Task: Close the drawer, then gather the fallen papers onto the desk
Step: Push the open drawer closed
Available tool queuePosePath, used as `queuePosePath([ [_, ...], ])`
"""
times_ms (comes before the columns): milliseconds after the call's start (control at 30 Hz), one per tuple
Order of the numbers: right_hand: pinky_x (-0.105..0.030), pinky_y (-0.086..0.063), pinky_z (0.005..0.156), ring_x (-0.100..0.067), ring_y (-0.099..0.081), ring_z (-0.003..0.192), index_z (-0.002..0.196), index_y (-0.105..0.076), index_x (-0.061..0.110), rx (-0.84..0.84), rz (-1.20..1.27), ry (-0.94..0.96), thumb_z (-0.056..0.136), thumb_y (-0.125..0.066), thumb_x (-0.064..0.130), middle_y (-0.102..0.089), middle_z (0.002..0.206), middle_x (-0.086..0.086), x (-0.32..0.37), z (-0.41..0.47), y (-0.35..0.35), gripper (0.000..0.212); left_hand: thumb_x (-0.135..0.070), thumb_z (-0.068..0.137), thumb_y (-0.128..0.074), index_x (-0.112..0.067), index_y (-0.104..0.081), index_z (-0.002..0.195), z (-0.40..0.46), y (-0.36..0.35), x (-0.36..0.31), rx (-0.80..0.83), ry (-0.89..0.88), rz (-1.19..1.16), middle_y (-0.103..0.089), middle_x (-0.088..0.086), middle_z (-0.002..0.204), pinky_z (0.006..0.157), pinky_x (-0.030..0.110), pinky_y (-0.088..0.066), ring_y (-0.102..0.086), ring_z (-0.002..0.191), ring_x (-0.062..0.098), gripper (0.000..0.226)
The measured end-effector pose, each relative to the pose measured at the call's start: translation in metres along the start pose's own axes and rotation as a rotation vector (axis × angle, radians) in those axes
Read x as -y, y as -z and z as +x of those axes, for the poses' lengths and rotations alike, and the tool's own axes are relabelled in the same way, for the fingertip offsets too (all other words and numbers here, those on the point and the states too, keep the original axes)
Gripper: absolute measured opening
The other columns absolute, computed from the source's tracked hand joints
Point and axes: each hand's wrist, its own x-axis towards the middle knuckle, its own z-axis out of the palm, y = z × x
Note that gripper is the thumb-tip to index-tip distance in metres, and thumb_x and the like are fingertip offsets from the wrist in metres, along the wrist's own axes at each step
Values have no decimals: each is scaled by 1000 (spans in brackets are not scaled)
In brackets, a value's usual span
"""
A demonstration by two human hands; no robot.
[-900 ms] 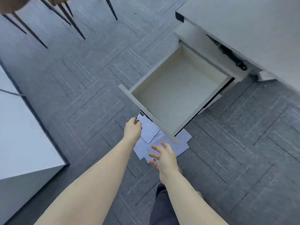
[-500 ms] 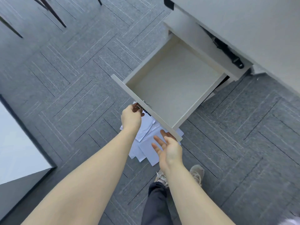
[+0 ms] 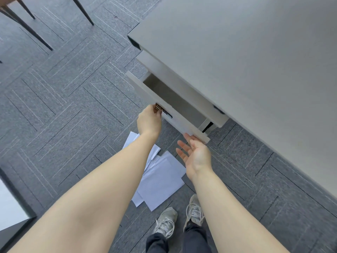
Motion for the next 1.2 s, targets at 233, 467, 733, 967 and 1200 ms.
queuePosePath([
  [233, -34, -55, 75, -19, -68, 96, 118, -56, 14, -9, 6, 30, 96, -43, 7, -64, 128, -5, 48, 24, -2, 27, -27, 93, -52, -12, -65, 112, 21, -18, -46, -26, -68, 73, -73, 16, 106, 80, 41, -50, -63, 102, 38, 28],
  [467, -34, -55, 77, -21, -67, 103, 95, -62, 21, 28, -31, 37, 93, -46, 4, -63, 130, -5, 51, 25, -7, 23, -30, 97, -44, -12, -61, 112, 23, -24, -43, -67, -169, 261, -71, 20, 95, 62, 36, -37, -64, 87, 41, 29],
  [733, -33, -55, 73, -18, -66, 95, 97, -58, 25, 48, -122, 86, 93, -44, 3, -64, 130, -3, 48, 30, 1, 27, -19, 98, -37, -6, -57, 107, 27, -22, -35, 11, -238, 353, -70, 22, 97, 63, 40, -41, -63, 84, 43, 25],
  [967, -33, -54, 73, -20, -64, 97, 135, -46, 21, 56, -185, 83, 94, -47, 13, -64, 126, -3, 38, 27, 1, 41, -42, 95, -41, -14, -57, 119, 27, -10, -27, 315, 0, -203, -68, 11, 120, 84, 52, -56, -71, 90, 32, 41],
  [1200, -36, -52, 76, -21, -59, 94, 136, -48, 19, -28, -375, 156, 94, -50, 16, -63, 124, -6, -2, -16, -23, 42, -42, 96, -36, -13, -60, 116, -16, 57, 60, 389, -44, -101, -68, 11, 110, 84, 38, -48, -64, 102, 31, 43],
])
